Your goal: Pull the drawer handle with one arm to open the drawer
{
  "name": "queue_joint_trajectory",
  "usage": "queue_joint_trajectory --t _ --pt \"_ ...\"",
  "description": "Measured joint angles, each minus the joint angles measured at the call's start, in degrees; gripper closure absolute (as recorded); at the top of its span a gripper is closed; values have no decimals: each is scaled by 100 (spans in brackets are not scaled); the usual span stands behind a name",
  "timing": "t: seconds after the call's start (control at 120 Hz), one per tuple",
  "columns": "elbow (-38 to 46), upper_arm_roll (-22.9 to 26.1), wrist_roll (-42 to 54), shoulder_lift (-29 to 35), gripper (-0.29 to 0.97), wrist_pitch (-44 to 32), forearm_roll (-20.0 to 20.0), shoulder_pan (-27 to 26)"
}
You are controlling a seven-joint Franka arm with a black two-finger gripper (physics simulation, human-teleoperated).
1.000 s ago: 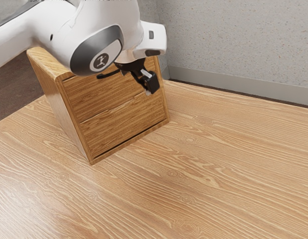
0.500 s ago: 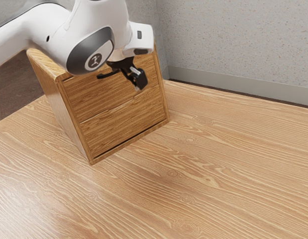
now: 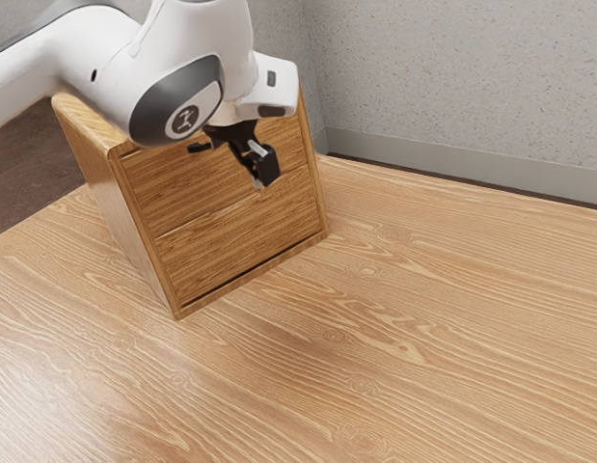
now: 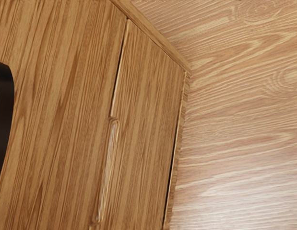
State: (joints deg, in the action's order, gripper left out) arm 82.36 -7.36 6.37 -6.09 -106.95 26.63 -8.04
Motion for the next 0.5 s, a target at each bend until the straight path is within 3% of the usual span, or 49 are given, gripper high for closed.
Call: queue_joint_trajectory --t 0.5 --pt "-149 186 132 -71 0 -120 107 232"
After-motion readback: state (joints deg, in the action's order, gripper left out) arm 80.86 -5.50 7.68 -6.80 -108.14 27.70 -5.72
